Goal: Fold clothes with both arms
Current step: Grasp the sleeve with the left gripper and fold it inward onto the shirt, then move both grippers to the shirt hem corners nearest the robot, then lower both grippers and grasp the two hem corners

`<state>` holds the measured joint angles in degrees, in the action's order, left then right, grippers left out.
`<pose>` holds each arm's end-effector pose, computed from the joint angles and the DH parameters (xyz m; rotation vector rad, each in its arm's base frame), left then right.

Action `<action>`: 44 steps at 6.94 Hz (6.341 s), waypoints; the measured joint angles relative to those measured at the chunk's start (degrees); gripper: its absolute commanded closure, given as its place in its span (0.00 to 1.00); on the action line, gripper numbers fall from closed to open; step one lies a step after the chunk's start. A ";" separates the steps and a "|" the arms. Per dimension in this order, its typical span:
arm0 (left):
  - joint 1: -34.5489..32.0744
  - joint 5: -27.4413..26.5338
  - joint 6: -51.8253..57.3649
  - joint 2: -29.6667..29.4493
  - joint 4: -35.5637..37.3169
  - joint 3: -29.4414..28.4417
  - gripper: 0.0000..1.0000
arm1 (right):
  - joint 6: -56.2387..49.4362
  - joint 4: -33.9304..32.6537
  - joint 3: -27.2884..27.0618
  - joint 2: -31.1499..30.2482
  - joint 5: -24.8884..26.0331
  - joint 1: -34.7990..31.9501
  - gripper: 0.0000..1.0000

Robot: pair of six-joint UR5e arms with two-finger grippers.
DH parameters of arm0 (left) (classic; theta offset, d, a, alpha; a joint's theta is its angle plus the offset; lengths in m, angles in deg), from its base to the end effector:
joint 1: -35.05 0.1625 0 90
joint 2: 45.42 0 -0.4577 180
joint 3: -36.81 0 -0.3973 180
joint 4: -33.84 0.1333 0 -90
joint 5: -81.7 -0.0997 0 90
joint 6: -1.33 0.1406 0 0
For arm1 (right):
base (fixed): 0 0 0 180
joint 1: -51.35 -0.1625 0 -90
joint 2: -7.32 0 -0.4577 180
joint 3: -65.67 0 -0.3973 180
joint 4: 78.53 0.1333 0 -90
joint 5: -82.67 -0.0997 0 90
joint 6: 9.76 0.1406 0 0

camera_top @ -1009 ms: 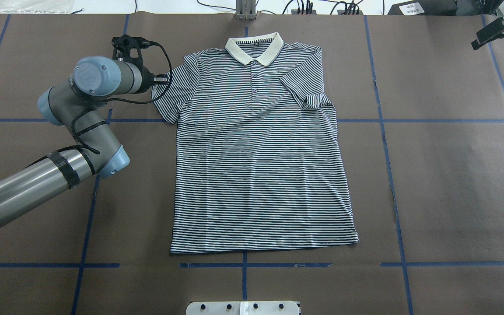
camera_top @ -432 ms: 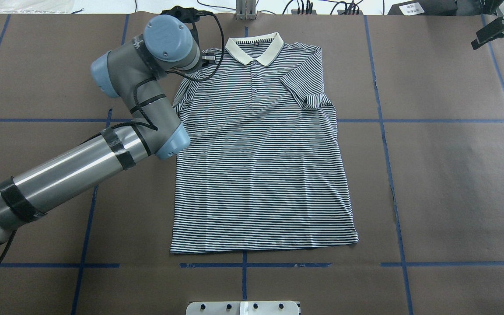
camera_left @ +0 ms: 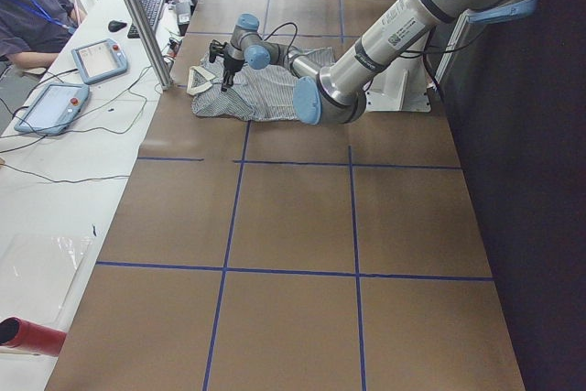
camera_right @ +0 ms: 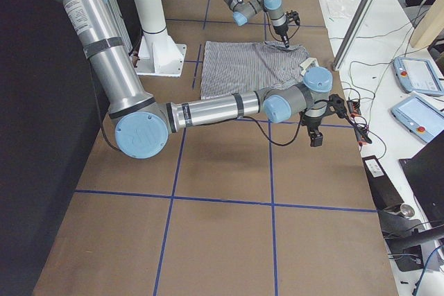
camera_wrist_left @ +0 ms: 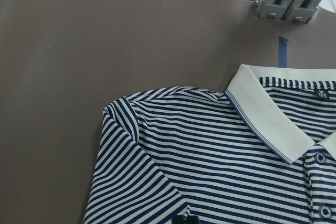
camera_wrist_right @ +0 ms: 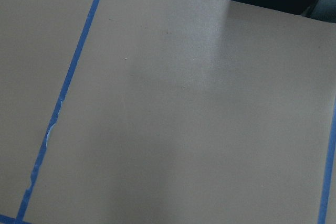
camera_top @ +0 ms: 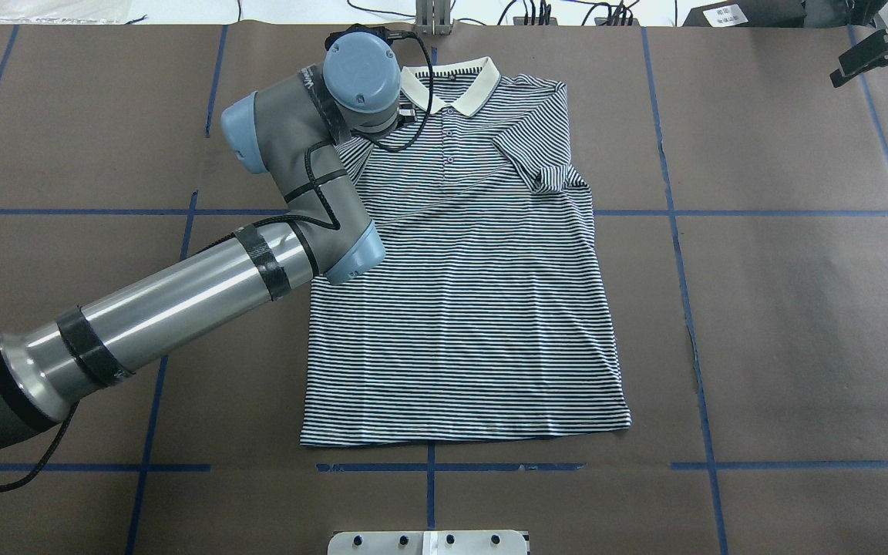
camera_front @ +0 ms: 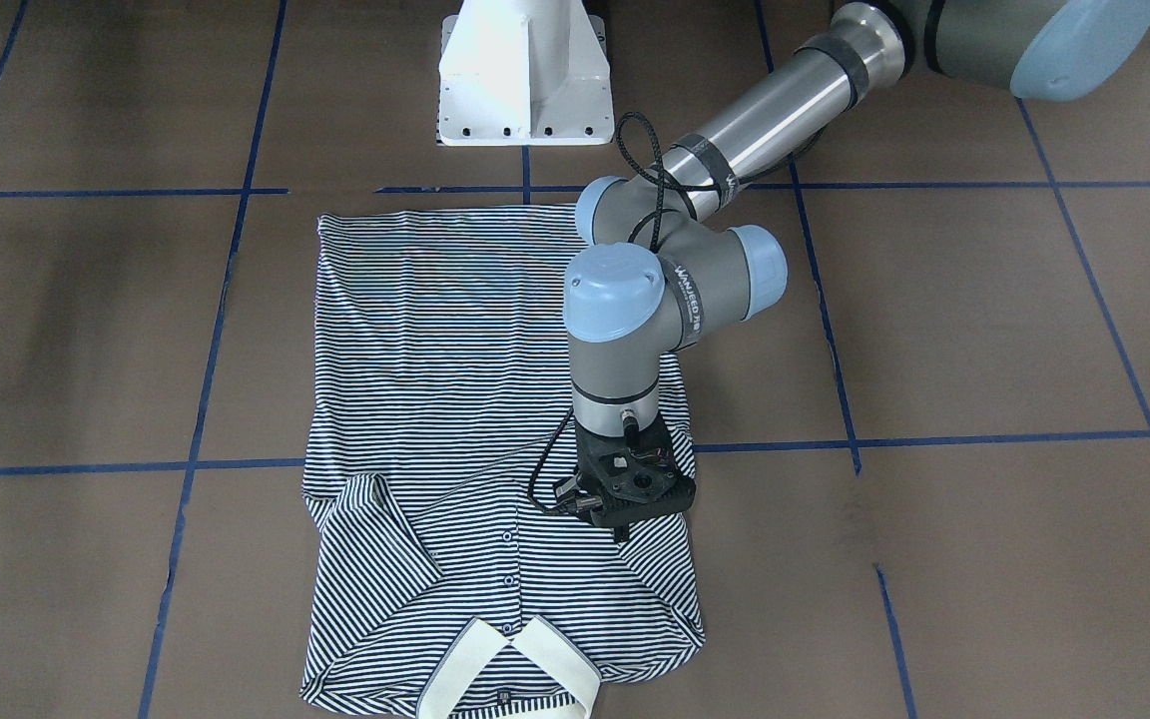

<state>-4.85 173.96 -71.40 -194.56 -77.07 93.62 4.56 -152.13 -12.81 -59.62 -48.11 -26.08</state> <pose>0.6245 -0.6887 0.2467 0.3606 0.7401 -0.3564 -0.1133 -0.6986 0.5515 0.2917 -0.7864 -0.1448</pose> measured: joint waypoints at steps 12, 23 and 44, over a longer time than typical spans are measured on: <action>5.25 9.58 11.82 30.99 2.22 49.73 0.00 | 56.88 -0.13 -42.21 -18.99 21.39 34.65 0.03; 27.50 -0.32 -14.98 43.66 2.54 54.36 0.48 | 76.83 15.86 -48.26 -34.43 47.27 62.94 0.09; 28.04 -3.31 -15.16 43.25 3.68 54.99 1.00 | 82.54 4.17 -38.85 -22.90 51.23 68.24 1.00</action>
<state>23.18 170.64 -86.56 -151.31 -73.39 148.61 87.10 -147.97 -51.66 -82.52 3.12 42.16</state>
